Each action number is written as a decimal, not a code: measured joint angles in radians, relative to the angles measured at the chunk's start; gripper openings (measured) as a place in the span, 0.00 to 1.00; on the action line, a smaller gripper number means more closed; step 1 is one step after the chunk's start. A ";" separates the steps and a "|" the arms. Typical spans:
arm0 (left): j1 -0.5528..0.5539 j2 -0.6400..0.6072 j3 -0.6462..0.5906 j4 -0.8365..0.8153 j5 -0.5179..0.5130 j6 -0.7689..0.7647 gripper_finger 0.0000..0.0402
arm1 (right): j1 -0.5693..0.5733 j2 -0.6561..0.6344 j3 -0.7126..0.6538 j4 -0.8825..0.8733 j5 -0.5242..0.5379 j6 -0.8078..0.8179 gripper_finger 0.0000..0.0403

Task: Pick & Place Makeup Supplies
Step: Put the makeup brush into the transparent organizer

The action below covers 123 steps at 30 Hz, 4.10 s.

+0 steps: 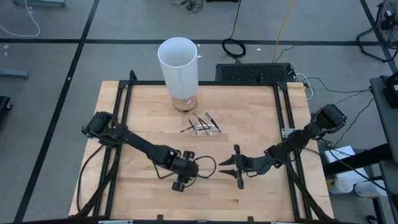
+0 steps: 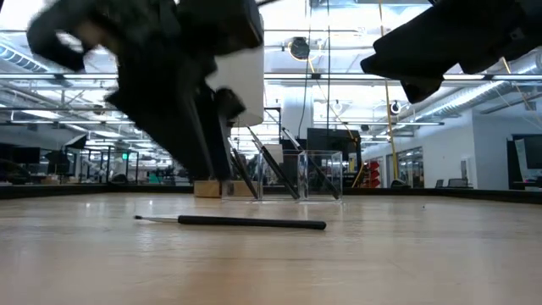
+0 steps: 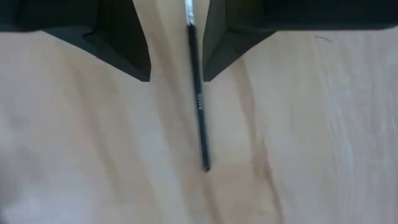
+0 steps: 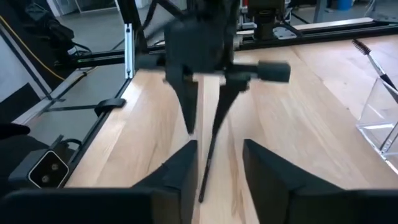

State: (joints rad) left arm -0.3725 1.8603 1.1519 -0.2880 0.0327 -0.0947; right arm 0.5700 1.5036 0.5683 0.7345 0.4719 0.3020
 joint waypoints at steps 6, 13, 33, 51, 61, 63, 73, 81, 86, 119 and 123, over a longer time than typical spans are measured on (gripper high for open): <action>-0.030 -0.174 -0.005 -0.092 0.016 0.007 0.40 | -0.019 0.000 0.075 -0.152 0.049 0.039 0.34; -0.153 -0.446 -0.190 -0.011 -0.185 -0.031 0.40 | -0.053 0.165 0.517 -0.726 -0.077 0.039 0.30; -0.346 -0.828 -0.586 0.415 -0.383 -0.051 0.40 | -0.241 0.779 1.413 -1.487 -0.421 -0.004 0.39; -0.328 -0.827 -0.586 0.413 -0.384 -0.016 0.40 | -0.228 0.786 1.282 -1.319 -0.383 -0.004 0.39; -0.328 -0.827 -0.586 0.413 -0.384 -0.020 0.40 | -0.227 0.779 1.188 -1.232 -0.369 0.008 0.39; -0.328 -0.827 -0.586 0.413 -0.384 -0.019 0.40 | -0.227 0.777 1.165 -1.206 -0.368 0.008 0.38; -0.328 -0.827 -0.586 0.413 -0.401 -0.005 0.40 | -0.229 0.778 1.044 -1.134 -0.407 0.022 0.22; -0.328 -0.827 -0.586 0.433 -0.430 -0.020 0.40 | -0.230 0.778 0.984 -1.056 -0.436 0.043 0.02; -0.328 -0.827 -0.586 0.470 -0.461 -0.016 0.40 | -0.228 0.765 0.983 -1.022 -0.409 0.057 0.01; -0.438 -0.672 -0.586 0.931 -0.398 0.316 0.40 | -0.009 0.420 0.961 -0.244 -0.291 -0.622 0.00; -0.433 -0.616 -0.586 1.075 -0.399 0.361 0.40 | -0.046 0.417 0.894 -0.116 -0.290 -0.599 0.00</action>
State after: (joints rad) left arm -0.8055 1.2439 0.5659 0.7870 -0.3658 0.2658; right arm 0.5239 1.9209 1.4618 0.6186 0.1814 -0.2968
